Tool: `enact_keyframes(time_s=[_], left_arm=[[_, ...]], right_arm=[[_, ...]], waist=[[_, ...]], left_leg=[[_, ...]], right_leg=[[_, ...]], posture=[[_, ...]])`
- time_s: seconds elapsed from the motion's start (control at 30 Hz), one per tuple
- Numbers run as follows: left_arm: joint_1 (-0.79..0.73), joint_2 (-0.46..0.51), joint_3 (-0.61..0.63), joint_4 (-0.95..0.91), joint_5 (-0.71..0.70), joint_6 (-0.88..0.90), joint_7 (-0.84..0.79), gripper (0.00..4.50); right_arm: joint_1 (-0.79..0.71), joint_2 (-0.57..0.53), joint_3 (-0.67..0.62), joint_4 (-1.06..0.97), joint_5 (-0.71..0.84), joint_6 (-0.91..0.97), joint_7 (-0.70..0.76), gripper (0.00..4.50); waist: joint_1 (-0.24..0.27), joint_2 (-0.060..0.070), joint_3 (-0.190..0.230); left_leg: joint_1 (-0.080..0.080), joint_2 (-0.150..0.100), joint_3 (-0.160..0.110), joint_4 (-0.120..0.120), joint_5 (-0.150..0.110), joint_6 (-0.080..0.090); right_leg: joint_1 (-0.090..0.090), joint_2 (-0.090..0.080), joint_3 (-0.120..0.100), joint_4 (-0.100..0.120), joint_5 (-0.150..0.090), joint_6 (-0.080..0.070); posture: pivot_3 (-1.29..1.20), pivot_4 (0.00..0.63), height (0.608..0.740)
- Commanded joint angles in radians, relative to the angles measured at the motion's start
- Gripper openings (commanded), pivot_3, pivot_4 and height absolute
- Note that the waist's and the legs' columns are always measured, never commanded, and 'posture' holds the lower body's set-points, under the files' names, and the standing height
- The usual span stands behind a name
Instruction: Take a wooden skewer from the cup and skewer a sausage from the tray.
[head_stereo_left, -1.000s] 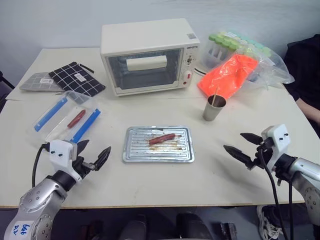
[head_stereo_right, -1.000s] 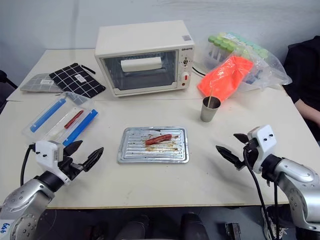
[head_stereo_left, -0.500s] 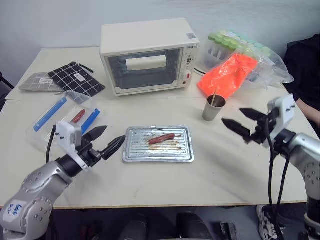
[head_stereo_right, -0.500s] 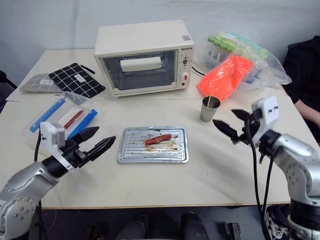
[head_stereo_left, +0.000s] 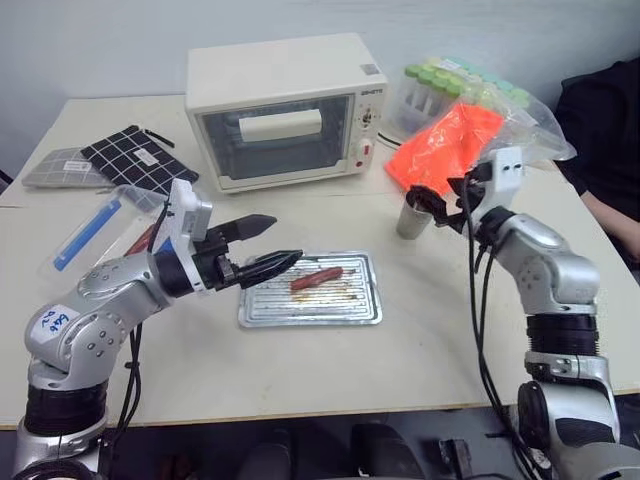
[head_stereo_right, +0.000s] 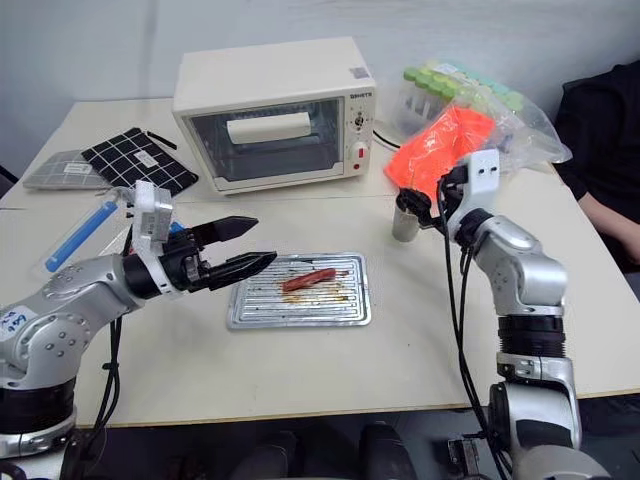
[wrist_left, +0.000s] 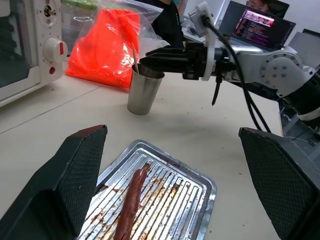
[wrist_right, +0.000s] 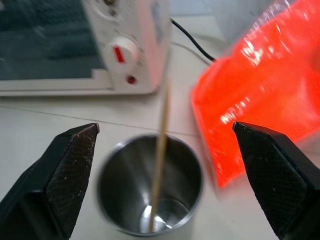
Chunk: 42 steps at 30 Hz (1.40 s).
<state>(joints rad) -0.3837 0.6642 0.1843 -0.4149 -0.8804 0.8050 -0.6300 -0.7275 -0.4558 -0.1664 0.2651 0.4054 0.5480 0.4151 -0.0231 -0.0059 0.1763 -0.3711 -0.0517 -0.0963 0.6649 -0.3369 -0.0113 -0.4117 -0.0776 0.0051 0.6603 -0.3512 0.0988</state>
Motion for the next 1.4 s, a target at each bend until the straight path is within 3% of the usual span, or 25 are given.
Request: enact_keyframes(time_s=[0.03,0.4,0.5,0.87,0.97,1.13,1.4], left_arm=[[-0.032,-0.004,-0.018,-0.003,0.018,-0.028,-0.025,4.46],[-0.051,-0.032,-0.047,0.013,0.072,-0.060,-0.030,4.46],[-0.062,-0.038,-0.046,0.027,0.085,-0.066,-0.027,4.50],[-0.089,-0.048,-0.056,0.053,0.110,-0.076,-0.038,4.50],[-0.095,-0.052,-0.062,0.061,0.119,-0.083,-0.046,4.50],[-0.102,-0.060,-0.073,0.074,0.135,-0.095,-0.055,4.50],[-0.111,-0.085,-0.108,0.085,0.177,-0.130,-0.077,4.50]], right_arm=[[-0.064,0.019,-0.013,0.057,-0.029,-0.091,-0.001,4.50],[-0.167,0.071,-0.015,0.238,-0.063,-0.206,0.004,4.50],[-0.176,0.080,-0.012,0.277,-0.078,-0.236,0.001,3.93],[-0.186,0.115,-0.009,0.276,-0.074,-0.234,0.022,0.85],[-0.177,0.115,-0.010,0.260,-0.069,-0.226,0.023,0.85],[-0.165,0.118,-0.025,0.225,-0.049,-0.212,0.023,0.03],[-0.172,0.101,-0.057,0.055,0.005,-0.073,-0.012,0.03]], waist=[[-0.007,0.000,0.000],[-0.014,0.000,0.000],[-0.013,0.000,0.000],[-0.015,0.000,0.000],[-0.016,0.000,0.000],[-0.018,0.000,0.000],[-0.018,0.000,0.000]], left_leg=[[0.000,0.000,0.000,0.000,0.000,0.000],[0.000,0.000,0.000,0.001,0.000,0.000],[0.000,0.000,0.000,0.001,0.000,0.000],[0.000,0.000,0.000,0.001,0.000,0.000],[0.000,0.000,0.000,0.001,0.000,0.000],[0.000,0.000,0.000,0.001,0.000,0.000],[0.000,0.000,0.000,0.001,0.000,0.000]], right_leg=[[0.000,0.000,0.000,0.000,0.000,0.000],[0.000,0.000,0.000,0.001,0.000,0.000],[0.000,0.000,0.000,0.001,0.000,0.000],[-0.001,0.000,0.000,0.001,0.000,0.000],[-0.001,0.000,0.000,0.001,0.000,0.000],[-0.001,0.000,0.000,0.001,0.000,0.000],[-0.001,0.000,0.000,0.001,0.000,0.000]], posture=[[0.00,0.150,0.740],[0.00,0.150,0.740],[0.00,0.150,0.740],[0.00,0.150,0.740],[0.00,0.150,0.740],[0.00,0.150,0.740],[0.00,0.150,0.740]])
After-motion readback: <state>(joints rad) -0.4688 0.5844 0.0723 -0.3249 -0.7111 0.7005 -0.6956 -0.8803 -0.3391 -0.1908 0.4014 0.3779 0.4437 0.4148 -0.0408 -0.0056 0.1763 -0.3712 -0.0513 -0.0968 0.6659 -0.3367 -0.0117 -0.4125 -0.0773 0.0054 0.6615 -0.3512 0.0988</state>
